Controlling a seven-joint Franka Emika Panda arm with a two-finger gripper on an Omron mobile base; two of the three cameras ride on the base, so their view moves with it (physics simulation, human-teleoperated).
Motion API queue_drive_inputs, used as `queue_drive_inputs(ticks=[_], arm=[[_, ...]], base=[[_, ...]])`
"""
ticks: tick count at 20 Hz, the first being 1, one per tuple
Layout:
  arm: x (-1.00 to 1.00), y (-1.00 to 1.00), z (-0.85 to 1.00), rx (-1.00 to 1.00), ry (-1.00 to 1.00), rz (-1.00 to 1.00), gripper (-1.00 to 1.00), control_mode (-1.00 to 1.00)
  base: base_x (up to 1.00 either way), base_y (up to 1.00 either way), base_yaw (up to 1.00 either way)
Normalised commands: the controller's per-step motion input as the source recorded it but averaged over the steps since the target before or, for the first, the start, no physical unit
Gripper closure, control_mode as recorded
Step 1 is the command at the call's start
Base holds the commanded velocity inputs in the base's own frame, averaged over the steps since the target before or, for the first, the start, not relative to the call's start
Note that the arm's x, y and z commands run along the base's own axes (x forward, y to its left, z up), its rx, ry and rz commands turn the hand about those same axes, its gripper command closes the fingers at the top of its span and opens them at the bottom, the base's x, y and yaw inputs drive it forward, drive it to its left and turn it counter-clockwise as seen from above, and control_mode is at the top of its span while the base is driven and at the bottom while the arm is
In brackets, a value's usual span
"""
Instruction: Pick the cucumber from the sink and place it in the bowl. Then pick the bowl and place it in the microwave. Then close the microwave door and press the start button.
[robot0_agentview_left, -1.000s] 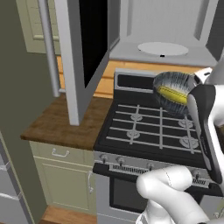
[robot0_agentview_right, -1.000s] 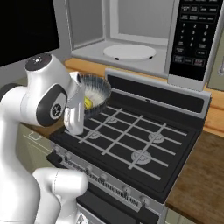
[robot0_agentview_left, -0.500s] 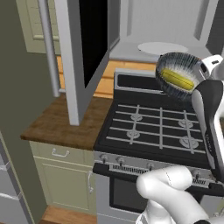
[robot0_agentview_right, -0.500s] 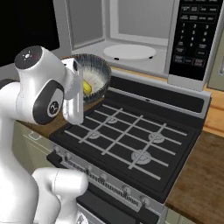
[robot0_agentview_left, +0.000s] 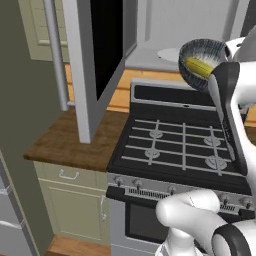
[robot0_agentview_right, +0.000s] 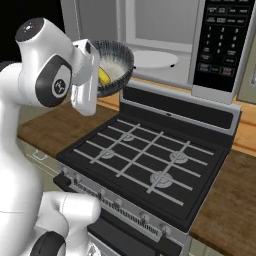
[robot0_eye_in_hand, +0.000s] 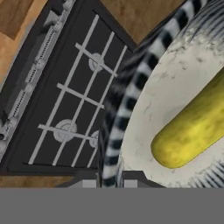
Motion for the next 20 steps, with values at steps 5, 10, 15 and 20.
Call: queue_drive_inputs(ticks=[5,10,15,20], arm=[[0.66,-0.08,0.13,0.00,-0.05,-0.16,1.00,-1.00],[0.71,-0.07,0.05,0.00,-0.06,-0.11,1.00,-1.00],[0.70,-0.14,0.08,0.01,-0.03,-0.01,1.00,-1.00],[0.62,-0.30,0.17,0.05,0.00,0.00,1.00,-1.00]], base=[[0.00,0.00,0.00],[0.00,0.00,0.00],[0.00,0.00,0.00],[0.00,0.00,0.00]])
